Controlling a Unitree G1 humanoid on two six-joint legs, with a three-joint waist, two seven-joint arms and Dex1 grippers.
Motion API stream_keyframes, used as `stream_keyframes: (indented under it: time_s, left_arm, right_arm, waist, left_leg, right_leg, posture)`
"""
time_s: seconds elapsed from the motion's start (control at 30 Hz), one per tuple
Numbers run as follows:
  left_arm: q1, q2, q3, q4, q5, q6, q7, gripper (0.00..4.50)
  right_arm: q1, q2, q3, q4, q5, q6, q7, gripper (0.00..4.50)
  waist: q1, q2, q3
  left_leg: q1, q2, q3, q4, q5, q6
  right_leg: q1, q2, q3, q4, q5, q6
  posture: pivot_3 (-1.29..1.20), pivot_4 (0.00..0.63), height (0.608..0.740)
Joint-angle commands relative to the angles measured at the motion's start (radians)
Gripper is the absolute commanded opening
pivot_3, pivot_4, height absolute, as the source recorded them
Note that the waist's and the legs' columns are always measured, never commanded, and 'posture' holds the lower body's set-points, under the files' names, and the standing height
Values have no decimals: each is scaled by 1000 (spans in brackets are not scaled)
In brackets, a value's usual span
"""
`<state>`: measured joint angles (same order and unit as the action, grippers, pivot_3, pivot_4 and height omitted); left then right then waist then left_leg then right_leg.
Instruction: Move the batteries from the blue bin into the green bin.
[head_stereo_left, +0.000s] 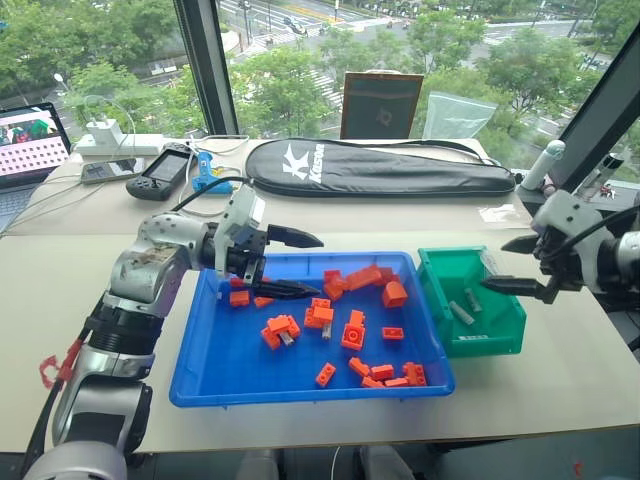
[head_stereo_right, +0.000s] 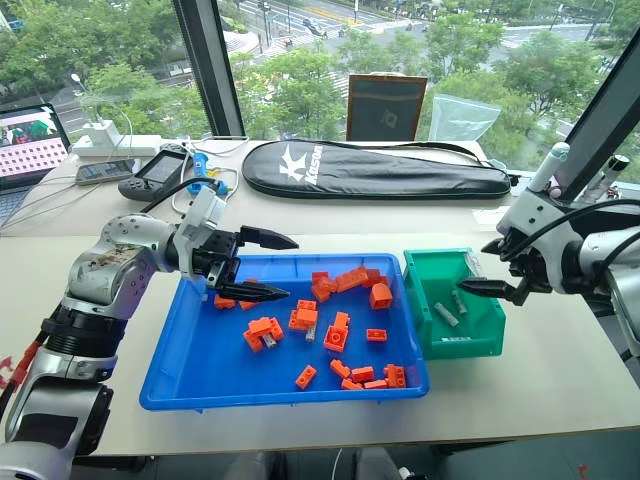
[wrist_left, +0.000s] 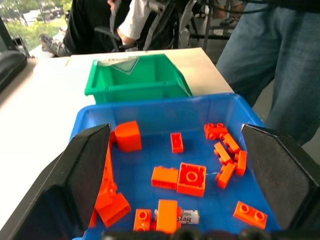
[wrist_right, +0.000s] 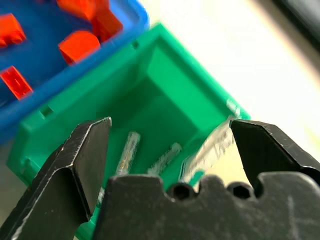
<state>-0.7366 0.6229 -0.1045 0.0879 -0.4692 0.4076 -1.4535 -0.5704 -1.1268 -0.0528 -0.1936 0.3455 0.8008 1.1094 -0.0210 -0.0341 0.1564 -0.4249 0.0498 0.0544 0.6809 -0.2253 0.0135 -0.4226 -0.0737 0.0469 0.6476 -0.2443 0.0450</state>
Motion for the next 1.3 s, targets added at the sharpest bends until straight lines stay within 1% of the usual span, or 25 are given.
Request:
stream_keyframes:
  time_s: [0.03,0.1,0.27,0.33,0.43,0.5,0.67,0.73,0.77,0.8,0.83,0.97,1.1,1.13,1.27,1.3]
  left_arm:
    - [16,58,6,-3,36,-34,-16,4500]
    - [42,103,11,1,61,-52,-22,4500]
    - [87,165,32,-36,58,-41,-23,4500]
    - [108,187,40,-61,50,-26,-21,4500]
    - [183,248,46,-135,43,7,-34,4500]
    - [220,269,53,-175,33,21,-35,4500]
    - [254,299,71,-212,14,36,-23,4500]
    - [259,304,72,-218,11,39,-19,4500]
    - [260,304,73,-221,10,41,-18,4500]
    - [260,305,73,-223,9,42,-17,4500]
    - [259,305,73,-223,10,41,-16,4500]
    - [249,301,64,-212,19,32,-16,4500]
    - [240,294,56,-203,21,27,-19,4500]
    - [237,292,55,-199,23,25,-20,4500]
    - [230,285,49,-189,27,17,-21,4500]
    - [225,280,46,-184,30,15,-19,4500]
  right_arm:
    - [-76,88,92,-159,96,82,15,4437]
    - [-117,177,179,-189,93,90,-10,4437]
    - [-154,310,315,-173,53,92,-56,4437]
    - [-166,370,358,-149,39,89,-82,4437]
    - [-181,457,467,-65,-36,15,-100,4437]
    - [-193,480,496,-16,-72,-18,-100,4437]
    - [-205,532,494,42,-93,-30,-112,4437]
    - [-202,553,501,68,-112,-48,-123,3927]
    - [-201,559,504,76,-118,-54,-126,3790]
    - [-199,567,506,84,-126,-60,-129,3357]
    - [-197,574,508,91,-132,-65,-131,3121]
    - [-188,595,515,111,-154,-73,-135,1665]
    - [-178,597,514,102,-163,-67,-130,308]
    - [-180,597,504,96,-159,-59,-129,98]
    - [-200,610,428,74,-109,-3,-140,98]
    - [-203,609,413,64,-96,10,-138,334]
  waist:
    - [-2,0,0]
    - [-5,0,0]
    - [10,1,0]
    - [18,0,1]
    - [19,0,0]
    - [15,0,0]
    - [19,0,1]
    - [19,0,1]
    - [18,0,1]
    - [18,0,1]
    - [18,0,1]
    - [17,0,1]
    - [17,0,1]
    - [17,0,1]
    - [17,0,1]
    - [17,0,1]
  left_leg:
    - [0,0,-1,0,0,0]
    - [0,1,-2,-1,0,0]
    - [-1,0,0,0,0,0]
    - [-3,-1,-1,1,0,0]
    - [-4,-1,0,1,0,0]
    - [-5,0,-1,1,0,0]
    - [-5,0,-1,1,0,0]
    - [-4,0,-1,1,0,0]
    - [-4,0,-1,1,0,0]
    - [-4,0,-1,1,0,0]
    - [-4,0,-1,1,0,0]
    - [-4,0,-1,1,0,0]
    - [-4,0,-1,1,0,0]
    - [-4,0,-1,1,0,0]
    - [-4,0,-1,1,0,0]
    - [-4,0,-1,1,0,0]
  right_leg:
    - [0,0,0,0,0,0]
    - [0,1,0,0,0,0]
    - [-1,-1,-1,0,0,0]
    - [-1,-2,-2,0,0,0]
    - [-2,-2,-2,-1,0,0]
    - [-2,-1,-2,0,0,0]
    - [-2,-1,-3,0,0,0]
    - [-2,-1,-3,1,0,0]
    - [-2,-1,-4,1,0,0]
    - [-2,-1,-4,1,0,0]
    - [-2,-1,-4,1,0,0]
    - [-2,-1,-4,1,0,0]
    - [-2,-1,-4,1,0,0]
    - [-2,-1,-4,1,0,0]
    - [-2,-1,-4,1,0,0]
    - [-2,-1,-4,1,0,0]
  posture:
    - [0,150,734]
    - [0,150,734]
    - [0,150,734]
    - [0,150,734]
    - [0,150,734]
    - [0,150,734]
    - [0,150,734]
    - [0,150,734]
    - [0,150,734]
    - [0,150,734]
    - [0,150,734]
    - [0,150,734]
    - [0,150,734]
    - [0,150,734]
    - [0,150,734]
    - [0,150,734]
